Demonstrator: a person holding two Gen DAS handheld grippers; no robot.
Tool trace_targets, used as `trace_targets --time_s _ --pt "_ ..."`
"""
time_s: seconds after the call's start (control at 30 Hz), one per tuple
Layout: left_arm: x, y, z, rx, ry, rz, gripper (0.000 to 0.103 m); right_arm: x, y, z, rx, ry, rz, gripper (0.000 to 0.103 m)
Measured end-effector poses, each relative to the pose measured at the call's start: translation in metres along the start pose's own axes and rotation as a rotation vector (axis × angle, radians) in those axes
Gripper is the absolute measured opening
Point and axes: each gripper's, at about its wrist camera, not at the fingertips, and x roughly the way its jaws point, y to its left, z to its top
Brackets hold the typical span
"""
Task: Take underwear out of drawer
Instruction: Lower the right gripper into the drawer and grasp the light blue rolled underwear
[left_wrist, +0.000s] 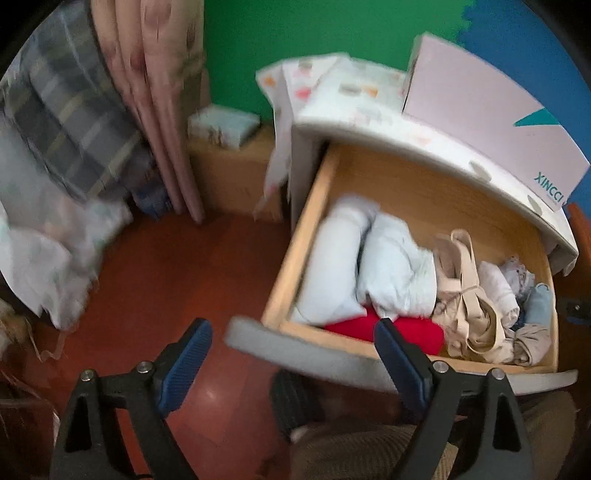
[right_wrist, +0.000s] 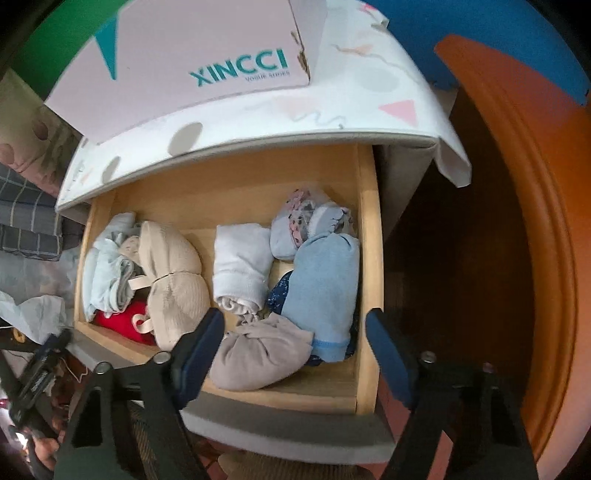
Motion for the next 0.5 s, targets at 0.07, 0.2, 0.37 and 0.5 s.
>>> trace_targets --time_s 0.07,0.2,0.37,0.5 --pt "-0.009 -0.002 0.006 0.023 -0.026 -0.003 0.092 0.007 0.0 0.004 0.007 0.015 -0.011 0.063" --pt "-0.014 -0.008 0.021 0.045 -0.019 -0.043 0.092 0.023 -0.001 0.013 0.035 0.045 -0.022 0.055" --pt "-0.006 -0.016 0.035 0.049 0.017 -0.081 0.092 0.038 0.001 0.019 0.033 0.071 -0.089 0.055" --pt "0.003 -0.023 0.042 0.047 0.038 -0.103 0.092 0.049 0.002 0.023 0.023 0.089 -0.127 0.054"
